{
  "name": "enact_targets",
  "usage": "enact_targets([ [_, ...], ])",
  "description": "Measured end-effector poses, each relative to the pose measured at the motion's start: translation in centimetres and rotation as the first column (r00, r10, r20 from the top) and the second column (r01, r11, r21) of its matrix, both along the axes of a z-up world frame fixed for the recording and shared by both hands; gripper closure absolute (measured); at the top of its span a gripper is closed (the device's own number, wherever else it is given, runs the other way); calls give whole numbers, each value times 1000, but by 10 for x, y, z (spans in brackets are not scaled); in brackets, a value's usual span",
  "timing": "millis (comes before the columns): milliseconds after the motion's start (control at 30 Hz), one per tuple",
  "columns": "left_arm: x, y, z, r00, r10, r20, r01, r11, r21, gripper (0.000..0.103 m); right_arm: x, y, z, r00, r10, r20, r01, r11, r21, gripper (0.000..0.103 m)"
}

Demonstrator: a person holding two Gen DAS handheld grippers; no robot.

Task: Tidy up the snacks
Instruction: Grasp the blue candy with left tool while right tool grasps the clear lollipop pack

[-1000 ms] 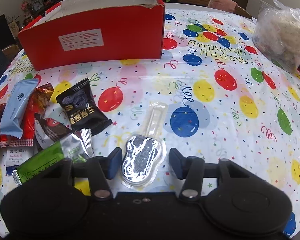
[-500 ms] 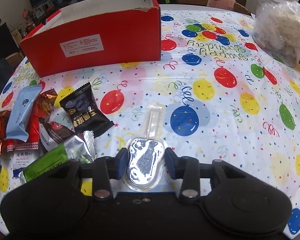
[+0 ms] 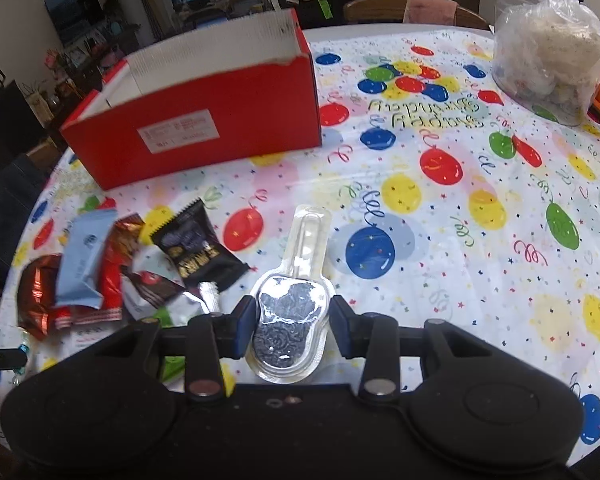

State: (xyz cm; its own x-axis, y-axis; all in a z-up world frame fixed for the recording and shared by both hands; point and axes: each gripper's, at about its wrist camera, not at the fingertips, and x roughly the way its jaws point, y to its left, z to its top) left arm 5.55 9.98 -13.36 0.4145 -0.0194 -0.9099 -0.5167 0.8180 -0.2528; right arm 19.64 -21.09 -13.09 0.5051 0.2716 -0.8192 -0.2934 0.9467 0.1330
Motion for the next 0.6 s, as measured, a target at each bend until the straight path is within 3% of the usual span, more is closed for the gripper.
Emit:
enact_targets([
  [233,-5,-5,14,999,-32,34,32,999,11,95,-8,2,19,999,22,28,-23,999,37,64],
  [600,-8,-2,-7,999,-15,-40,13,998,-55,95,-17,2,24,999,30,32,-32,998,59,64],
])
